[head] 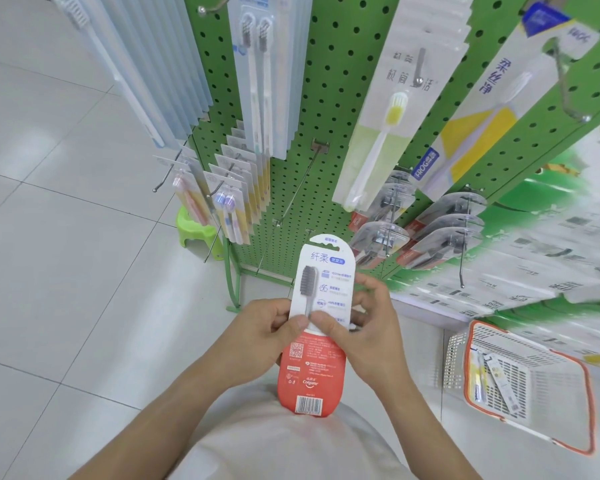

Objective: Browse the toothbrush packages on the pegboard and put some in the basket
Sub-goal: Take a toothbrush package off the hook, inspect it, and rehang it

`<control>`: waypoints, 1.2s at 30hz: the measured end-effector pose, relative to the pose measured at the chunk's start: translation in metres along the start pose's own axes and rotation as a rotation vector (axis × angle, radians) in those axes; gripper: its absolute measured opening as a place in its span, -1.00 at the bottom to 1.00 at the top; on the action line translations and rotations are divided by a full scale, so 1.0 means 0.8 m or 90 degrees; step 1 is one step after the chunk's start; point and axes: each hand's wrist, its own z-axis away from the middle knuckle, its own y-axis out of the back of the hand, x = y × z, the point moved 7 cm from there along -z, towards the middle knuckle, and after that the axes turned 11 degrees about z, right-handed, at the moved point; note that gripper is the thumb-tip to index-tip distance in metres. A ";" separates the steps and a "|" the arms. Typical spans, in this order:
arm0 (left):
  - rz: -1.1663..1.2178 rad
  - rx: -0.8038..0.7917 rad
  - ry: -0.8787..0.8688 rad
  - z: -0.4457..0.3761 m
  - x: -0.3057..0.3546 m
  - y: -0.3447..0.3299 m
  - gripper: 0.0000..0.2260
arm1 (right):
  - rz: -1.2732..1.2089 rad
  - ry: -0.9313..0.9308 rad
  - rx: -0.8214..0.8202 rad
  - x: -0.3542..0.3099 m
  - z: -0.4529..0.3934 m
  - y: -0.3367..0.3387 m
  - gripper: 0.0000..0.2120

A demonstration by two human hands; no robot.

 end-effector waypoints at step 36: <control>-0.356 0.025 -0.184 0.009 0.044 -0.038 -0.25 | -0.022 0.157 -0.067 -0.035 0.027 0.010 -0.82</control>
